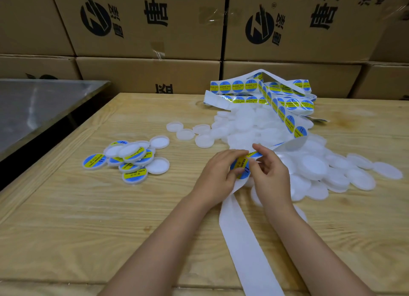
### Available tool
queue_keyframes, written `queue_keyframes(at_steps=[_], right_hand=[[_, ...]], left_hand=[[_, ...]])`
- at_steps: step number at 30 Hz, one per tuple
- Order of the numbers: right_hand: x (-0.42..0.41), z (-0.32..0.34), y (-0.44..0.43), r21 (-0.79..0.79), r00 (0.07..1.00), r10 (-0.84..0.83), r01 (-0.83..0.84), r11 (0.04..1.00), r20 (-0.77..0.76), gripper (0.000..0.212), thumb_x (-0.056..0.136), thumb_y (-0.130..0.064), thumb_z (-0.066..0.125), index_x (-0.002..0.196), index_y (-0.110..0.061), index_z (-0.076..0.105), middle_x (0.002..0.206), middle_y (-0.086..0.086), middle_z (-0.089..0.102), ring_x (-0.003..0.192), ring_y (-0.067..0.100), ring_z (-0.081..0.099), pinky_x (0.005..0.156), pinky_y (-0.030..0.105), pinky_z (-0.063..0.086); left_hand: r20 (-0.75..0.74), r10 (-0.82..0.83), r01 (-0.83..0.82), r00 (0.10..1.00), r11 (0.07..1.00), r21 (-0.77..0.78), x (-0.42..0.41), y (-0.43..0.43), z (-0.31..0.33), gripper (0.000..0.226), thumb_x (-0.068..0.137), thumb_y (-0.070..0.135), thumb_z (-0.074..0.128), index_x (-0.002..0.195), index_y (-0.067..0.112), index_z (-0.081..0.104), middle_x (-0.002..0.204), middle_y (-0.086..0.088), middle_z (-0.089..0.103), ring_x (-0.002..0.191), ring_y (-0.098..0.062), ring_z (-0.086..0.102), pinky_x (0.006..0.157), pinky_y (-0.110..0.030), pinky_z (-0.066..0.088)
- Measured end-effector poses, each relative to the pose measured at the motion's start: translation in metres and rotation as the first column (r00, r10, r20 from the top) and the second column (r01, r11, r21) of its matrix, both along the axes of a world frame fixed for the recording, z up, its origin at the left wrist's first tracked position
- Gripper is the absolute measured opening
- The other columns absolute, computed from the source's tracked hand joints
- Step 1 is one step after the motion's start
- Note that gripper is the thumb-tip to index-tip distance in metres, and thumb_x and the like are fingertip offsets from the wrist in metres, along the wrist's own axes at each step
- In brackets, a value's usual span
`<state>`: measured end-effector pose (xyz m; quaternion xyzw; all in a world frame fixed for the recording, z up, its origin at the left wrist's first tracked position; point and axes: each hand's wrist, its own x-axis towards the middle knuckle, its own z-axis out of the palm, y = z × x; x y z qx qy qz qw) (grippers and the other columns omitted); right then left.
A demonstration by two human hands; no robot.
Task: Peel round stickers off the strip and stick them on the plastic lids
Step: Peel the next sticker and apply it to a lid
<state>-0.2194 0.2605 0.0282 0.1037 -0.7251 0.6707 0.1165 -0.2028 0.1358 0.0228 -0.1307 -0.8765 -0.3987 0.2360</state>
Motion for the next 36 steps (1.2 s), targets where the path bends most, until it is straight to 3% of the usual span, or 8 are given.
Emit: queue_keyframes(at_steps=[4, 12, 18, 21, 23, 28, 32, 36], right_hand=[[0.003, 0.002, -0.001, -0.011, 1.0, 0.018, -0.018, 1.0, -0.012, 0.031, 0.09, -0.01, 0.056, 0.095, -0.04, 0.062, 0.08, -0.009, 0.066, 0.072, 0.001, 0.062, 0.068, 0.011, 0.047], [0.005, 0.006, -0.002, -0.069, 0.999, 0.035, -0.035, 0.997, 0.006, 0.024, 0.091, -0.012, 0.057, 0.092, -0.035, 0.064, 0.073, -0.011, 0.067, 0.07, 0.0, 0.064, 0.066, 0.01, 0.047], [0.004, 0.005, -0.002, -0.051, 1.0, 0.009, -0.009, 0.999, 0.011, 0.022, 0.09, -0.01, 0.056, 0.095, -0.029, 0.066, 0.073, -0.01, 0.066, 0.066, -0.003, 0.061, 0.063, 0.008, 0.045], [0.002, 0.004, 0.0, -0.026, 0.998, -0.05, 0.051, 0.998, 0.038, 0.025, 0.088, -0.006, 0.053, 0.094, -0.027, 0.067, 0.072, -0.002, 0.063, 0.063, 0.008, 0.058, 0.064, 0.017, 0.047], [0.0, 0.004, 0.002, 0.004, 0.993, -0.108, 0.107, 0.994, 0.054, 0.027, 0.085, -0.004, 0.052, 0.095, -0.025, 0.067, 0.071, 0.003, 0.061, 0.065, 0.018, 0.057, 0.066, 0.024, 0.046], [-0.005, 0.004, 0.009, 0.122, 0.97, -0.241, 0.239, 0.963, 0.001, 0.024, 0.082, -0.005, 0.053, 0.097, -0.019, 0.065, 0.059, -0.006, 0.047, 0.054, 0.003, 0.046, 0.055, 0.01, 0.038], [-0.008, 0.004, 0.013, 0.275, 0.955, -0.292, 0.295, 0.915, -0.054, 0.025, 0.08, -0.008, 0.054, 0.102, -0.014, 0.065, 0.074, 0.001, 0.048, 0.07, 0.017, 0.047, 0.067, 0.029, 0.039], [-0.009, 0.002, 0.017, 0.459, 0.945, -0.307, 0.323, 0.828, -0.112, 0.026, 0.081, -0.007, 0.056, 0.105, -0.013, 0.065, 0.087, 0.0, 0.054, 0.084, 0.018, 0.052, 0.066, 0.026, 0.031]], left_hand=[[-0.025, 0.068, -0.067, 0.997, 0.996, 0.053, 0.0, -0.001, -0.002, 0.033, 0.084, 0.012, 0.066, 0.116, 0.017, 0.063, 0.116, 0.006, 0.064, 0.109, -0.003, 0.052, 0.093, -0.008, 0.033], [0.033, 0.084, -0.089, 0.996, 0.976, 0.2, -0.002, -0.004, -0.002, 0.019, 0.075, 0.017, 0.076, 0.09, 0.021, 0.065, 0.084, 0.021, 0.064, 0.094, 0.006, 0.059, 0.081, -0.004, 0.04], [0.049, 0.061, -0.071, 0.997, 0.964, 0.255, -0.002, -0.004, -0.003, 0.026, 0.075, 0.017, 0.076, 0.078, 0.034, 0.057, 0.086, 0.018, 0.068, 0.096, -0.003, 0.062, 0.091, -0.024, 0.048], [0.021, 0.025, -0.03, 0.999, 0.959, 0.281, -0.002, -0.004, -0.001, 0.028, 0.078, 0.012, 0.071, 0.075, 0.035, 0.056, 0.091, 0.021, 0.067, 0.099, -0.003, 0.062, 0.091, -0.028, 0.049], [-0.006, 0.028, -0.026, 1.0, 0.954, 0.297, -0.002, -0.005, 0.0, 0.023, 0.079, 0.01, 0.069, 0.075, 0.029, 0.059, 0.088, 0.02, 0.066, 0.096, -0.002, 0.062, 0.088, -0.03, 0.051], [-0.024, 0.038, -0.027, 0.999, 0.934, 0.356, -0.003, -0.006, 0.002, 0.017, 0.079, 0.008, 0.069, 0.074, 0.021, 0.06, 0.075, 0.016, 0.061, 0.08, -0.006, 0.059, 0.081, -0.028, 0.051], [0.018, 0.062, -0.063, 0.998, 0.892, 0.448, -0.003, -0.007, 0.004, 0.026, 0.08, 0.002, 0.068, 0.072, 0.024, 0.057, 0.07, 0.019, 0.059, 0.073, -0.001, 0.058, 0.077, -0.019, 0.049], [0.053, 0.082, -0.098, 0.995, 0.841, 0.532, -0.002, -0.008, 0.006, 0.025, 0.08, 0.002, 0.069, 0.072, 0.022, 0.056, 0.07, 0.018, 0.059, 0.075, -0.001, 0.059, 0.07, -0.014, 0.044]])
